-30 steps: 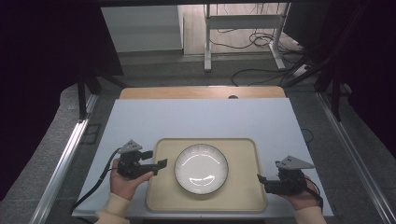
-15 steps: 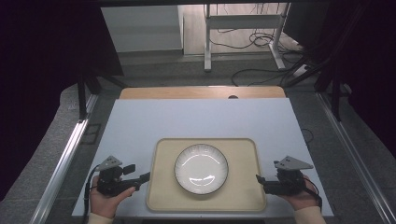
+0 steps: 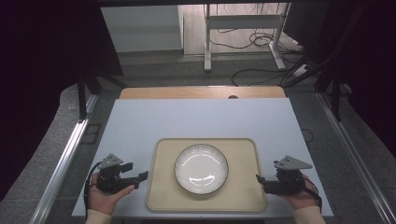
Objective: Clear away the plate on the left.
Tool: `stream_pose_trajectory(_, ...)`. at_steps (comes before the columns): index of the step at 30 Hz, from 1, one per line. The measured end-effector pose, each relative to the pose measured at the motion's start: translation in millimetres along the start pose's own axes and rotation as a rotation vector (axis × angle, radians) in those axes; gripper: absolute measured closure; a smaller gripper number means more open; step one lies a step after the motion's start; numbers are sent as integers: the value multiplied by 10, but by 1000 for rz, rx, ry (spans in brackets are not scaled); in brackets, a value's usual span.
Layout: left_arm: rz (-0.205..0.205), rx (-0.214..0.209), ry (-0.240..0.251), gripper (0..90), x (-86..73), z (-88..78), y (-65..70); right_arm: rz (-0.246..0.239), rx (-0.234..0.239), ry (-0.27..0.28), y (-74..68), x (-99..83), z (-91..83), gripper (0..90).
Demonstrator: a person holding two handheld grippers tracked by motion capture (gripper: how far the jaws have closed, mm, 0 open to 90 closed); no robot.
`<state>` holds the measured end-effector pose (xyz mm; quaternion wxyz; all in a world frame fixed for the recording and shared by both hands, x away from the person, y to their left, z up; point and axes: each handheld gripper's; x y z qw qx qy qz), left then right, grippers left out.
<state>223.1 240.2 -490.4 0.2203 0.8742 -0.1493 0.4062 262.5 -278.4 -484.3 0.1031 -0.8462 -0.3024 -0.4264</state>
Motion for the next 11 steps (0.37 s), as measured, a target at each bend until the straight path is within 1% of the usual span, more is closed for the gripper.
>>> stream_pose_trajectory(3,0,-3,7,232,7,-9,-8,2,-1,2,1,-3,-6,161)
stream_pose_trajectory(6,-9,-9,22,228,20,-25,-18,2,-2,8,9,-6,-9,161)
stream_pose_trajectory(11,-10,-11,20,222,25,-11,-26,1,2,12,10,-8,-21,161)
Point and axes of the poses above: each handheld gripper's, and its own axes: z roughly forward along the jaws, x roughly out of its top, y roughly to its right, and after that the axes turned 4 degrees about y, right-handed
